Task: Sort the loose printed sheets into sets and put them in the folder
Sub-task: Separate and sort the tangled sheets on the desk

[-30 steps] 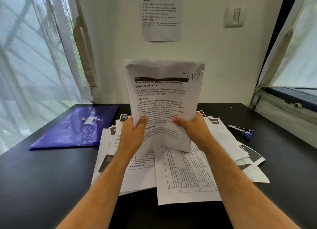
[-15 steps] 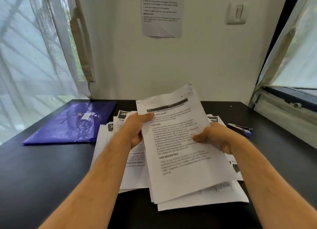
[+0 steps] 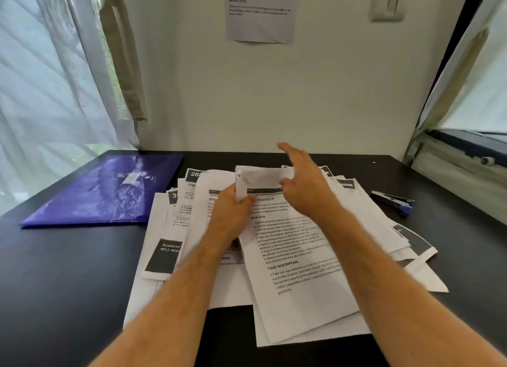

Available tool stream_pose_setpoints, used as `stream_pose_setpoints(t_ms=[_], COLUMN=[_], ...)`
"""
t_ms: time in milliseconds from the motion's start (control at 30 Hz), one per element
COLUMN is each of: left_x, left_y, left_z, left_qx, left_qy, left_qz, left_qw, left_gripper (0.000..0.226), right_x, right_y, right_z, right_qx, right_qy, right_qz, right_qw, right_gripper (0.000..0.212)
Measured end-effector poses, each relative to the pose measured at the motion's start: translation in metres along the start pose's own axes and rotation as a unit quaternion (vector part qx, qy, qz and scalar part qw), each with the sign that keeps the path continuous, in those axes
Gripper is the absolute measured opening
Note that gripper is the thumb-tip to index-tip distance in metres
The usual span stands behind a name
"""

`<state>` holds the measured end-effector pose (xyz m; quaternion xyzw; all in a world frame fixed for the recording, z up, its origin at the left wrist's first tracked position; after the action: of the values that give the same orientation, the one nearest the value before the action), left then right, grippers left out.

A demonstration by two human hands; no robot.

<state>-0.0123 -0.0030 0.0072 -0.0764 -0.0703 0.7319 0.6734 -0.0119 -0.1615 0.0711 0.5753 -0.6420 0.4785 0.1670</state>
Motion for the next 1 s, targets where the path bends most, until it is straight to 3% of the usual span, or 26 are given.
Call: stream_pose_setpoints(t_ms=[67,167,233,300,400,500,633,767,900,1000], left_x=[0.0,0.002,0.005,0.01,0.024,0.033,0.036,0.039,0.04,0.044], left_y=[0.001,0.003,0.003,-0.002,-0.018,-0.026,-0.029,-0.025,-0.021,-0.023], left_z=[-0.002,0.0,0.003,0.006,-0.001,-0.013,-0.014,-0.007,0.001,0.003], left_qx=[-0.025,-0.054,-0.058,-0.059,-0.076,-0.004,0.021,-0.065,-0.09,-0.113], left_qy=[-0.036,-0.105,-0.082,-0.049,-0.209,-0.35,-0.354,-0.305,-0.287,-0.256], left_qz=[-0.016,-0.04,-0.073,-0.027,0.104,0.132,0.168,0.237,0.252,0.281], left_qw=[0.999,0.992,0.992,0.997,0.969,0.928,0.92,0.92,0.92,0.918], left_gripper=[0.014,0.017,0.027,0.034,0.038,0.064,0.089,0.074,0.018,0.023], right_x=[-0.017,-0.03,-0.031,-0.027,-0.021,-0.023,-0.028,-0.031,-0.031,-0.03], right_y=[-0.004,-0.001,0.001,0.003,0.007,0.011,0.01,0.01,0.01,0.01], right_z=[0.002,0.019,0.032,0.043,0.05,0.05,0.049,0.048,0.047,0.047], right_qx=[0.031,0.029,0.025,0.024,0.024,0.039,0.057,0.069,0.08,0.087], right_qy=[0.014,0.001,-0.027,-0.05,-0.058,-0.056,-0.037,-0.025,-0.02,-0.028], right_qz=[-0.012,0.011,0.005,0.003,-0.011,-0.032,-0.046,-0.053,-0.047,-0.032], right_qw=[0.999,1.0,0.999,0.998,0.998,0.997,0.997,0.996,0.996,0.995], right_gripper=[0.06,0.024,0.011,0.015,0.016,0.017,0.018,0.02,0.019,0.018])
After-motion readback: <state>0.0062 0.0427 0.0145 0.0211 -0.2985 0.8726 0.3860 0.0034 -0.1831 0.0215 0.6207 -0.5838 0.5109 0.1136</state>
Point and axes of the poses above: each hand's wrist, its own y-axis away from the middle knuckle, its own x-axis out of the back of the hand, z = x × y, the point moved 1 cm from there along -y, towards the middle knuckle, and after that the axes turned 9 degrees about y, right-handed, at the moved point
